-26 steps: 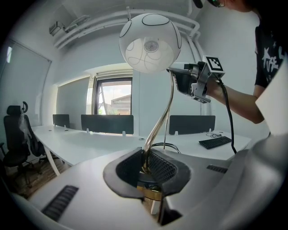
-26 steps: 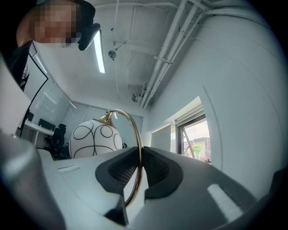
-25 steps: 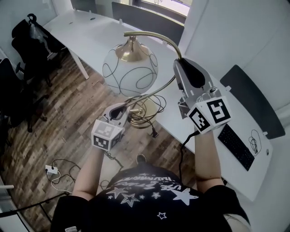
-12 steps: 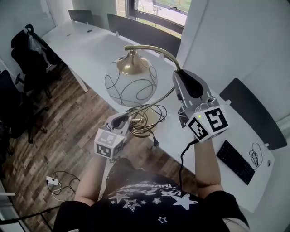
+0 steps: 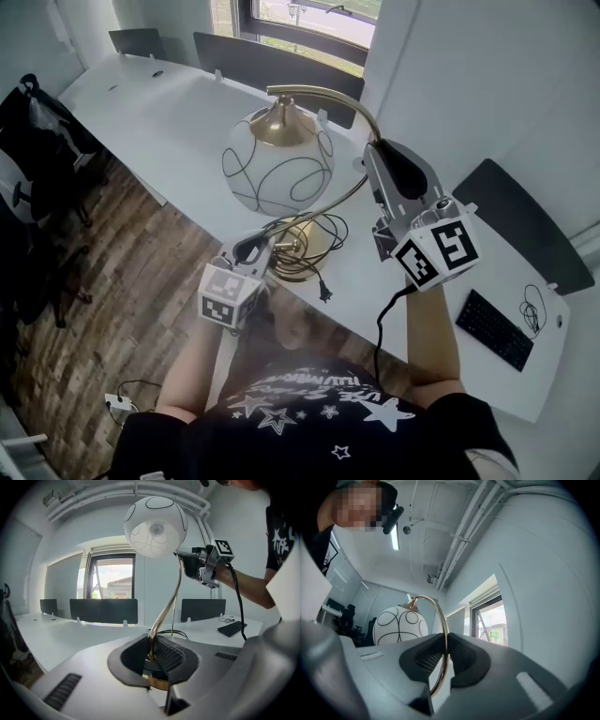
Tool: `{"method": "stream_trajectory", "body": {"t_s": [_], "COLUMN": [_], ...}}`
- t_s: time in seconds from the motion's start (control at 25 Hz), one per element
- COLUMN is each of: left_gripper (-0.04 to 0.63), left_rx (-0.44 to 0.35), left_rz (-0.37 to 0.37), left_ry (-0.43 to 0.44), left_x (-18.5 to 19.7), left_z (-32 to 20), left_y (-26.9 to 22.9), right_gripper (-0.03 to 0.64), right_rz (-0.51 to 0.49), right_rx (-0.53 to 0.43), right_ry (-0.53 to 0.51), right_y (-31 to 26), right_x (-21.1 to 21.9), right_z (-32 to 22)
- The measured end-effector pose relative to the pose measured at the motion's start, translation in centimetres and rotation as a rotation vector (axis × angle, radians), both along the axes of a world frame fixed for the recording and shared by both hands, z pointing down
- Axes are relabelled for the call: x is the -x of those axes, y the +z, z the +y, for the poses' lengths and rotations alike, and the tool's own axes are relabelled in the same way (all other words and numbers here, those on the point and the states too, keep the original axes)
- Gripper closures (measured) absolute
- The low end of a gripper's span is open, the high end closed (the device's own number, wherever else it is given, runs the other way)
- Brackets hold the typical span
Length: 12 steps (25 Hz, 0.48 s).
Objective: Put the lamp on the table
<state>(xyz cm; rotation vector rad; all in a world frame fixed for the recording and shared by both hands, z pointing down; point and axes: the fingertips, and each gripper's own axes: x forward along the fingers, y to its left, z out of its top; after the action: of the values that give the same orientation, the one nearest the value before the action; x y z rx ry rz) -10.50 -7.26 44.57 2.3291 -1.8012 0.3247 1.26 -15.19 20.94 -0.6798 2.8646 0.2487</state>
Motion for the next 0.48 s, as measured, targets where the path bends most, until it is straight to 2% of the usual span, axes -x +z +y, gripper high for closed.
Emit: {"method": "stream_trajectory", "body": {"t_s": [0.48], "left_gripper": [0.552], "left_rx": [0.010], "left_rz": [-0.017], "left_ry": [0.155], "left_x": [4.7], "left_z": [-10.4], "left_y": [-0.3], "right_gripper": [0.577], "right_rz": [-0.004], "right_rx": [0.007], "right_ry": [0.139], "right_y": [-0.1], "right_x": [3.0], "right_z": [-8.2]}}
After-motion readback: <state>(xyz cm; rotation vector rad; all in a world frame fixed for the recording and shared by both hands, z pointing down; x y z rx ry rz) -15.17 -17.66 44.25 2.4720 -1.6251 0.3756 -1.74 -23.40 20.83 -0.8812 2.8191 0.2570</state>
